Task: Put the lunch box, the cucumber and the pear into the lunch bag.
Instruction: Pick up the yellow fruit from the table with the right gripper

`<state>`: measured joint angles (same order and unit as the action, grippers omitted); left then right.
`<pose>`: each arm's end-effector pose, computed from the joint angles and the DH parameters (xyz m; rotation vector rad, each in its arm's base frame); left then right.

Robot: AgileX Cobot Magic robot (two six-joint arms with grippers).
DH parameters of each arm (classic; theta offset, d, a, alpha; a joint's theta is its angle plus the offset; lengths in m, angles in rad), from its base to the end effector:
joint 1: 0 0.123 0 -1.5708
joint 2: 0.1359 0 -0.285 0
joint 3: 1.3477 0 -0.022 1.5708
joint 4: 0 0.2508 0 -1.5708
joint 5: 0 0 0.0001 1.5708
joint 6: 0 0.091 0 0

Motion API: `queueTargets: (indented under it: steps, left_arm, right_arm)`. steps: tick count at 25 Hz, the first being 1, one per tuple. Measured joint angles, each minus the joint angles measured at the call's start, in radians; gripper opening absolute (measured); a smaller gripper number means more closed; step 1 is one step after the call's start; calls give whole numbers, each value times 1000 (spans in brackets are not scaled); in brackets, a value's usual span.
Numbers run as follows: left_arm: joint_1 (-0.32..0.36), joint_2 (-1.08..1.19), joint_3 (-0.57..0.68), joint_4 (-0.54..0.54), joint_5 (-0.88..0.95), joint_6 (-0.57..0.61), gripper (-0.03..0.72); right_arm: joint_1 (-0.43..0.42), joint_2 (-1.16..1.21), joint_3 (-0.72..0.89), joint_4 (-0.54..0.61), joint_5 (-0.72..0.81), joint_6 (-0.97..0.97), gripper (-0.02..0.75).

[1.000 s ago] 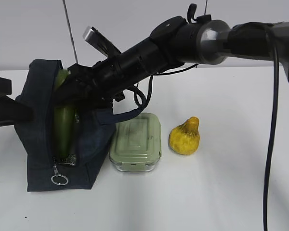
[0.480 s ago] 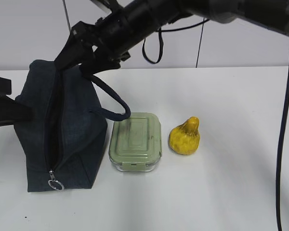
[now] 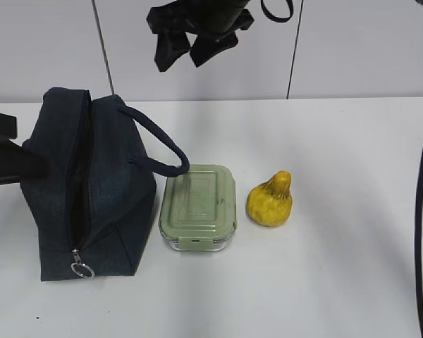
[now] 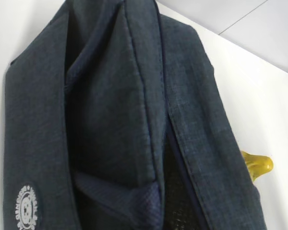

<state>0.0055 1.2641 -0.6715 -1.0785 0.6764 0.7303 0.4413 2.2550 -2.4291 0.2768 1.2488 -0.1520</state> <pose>0.2309 -0.0490 0.2438 -0.0287 2.4057 -0.8161 0.4368 0.2324 0.3306 -0.7395 2.4582 0.4803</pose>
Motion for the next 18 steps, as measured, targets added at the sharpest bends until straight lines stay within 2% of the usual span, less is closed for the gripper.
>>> queueTargets:
  steps: [5, 11, 18]
  left_arm:
    - [0, 0, 0, 0, 0, 1, -15]
    - [0, 0, 0, 0, 0, 1, -15]
    - [0, 0, 0, 0, 0, 1, -15]
  right_arm:
    - [0, -84, 64, -131, 2, 48, 496]
    - [0, -231, 260, -251, 2, 89, 492]
    - [0, -364, 494, -302, 2, 97, 492]
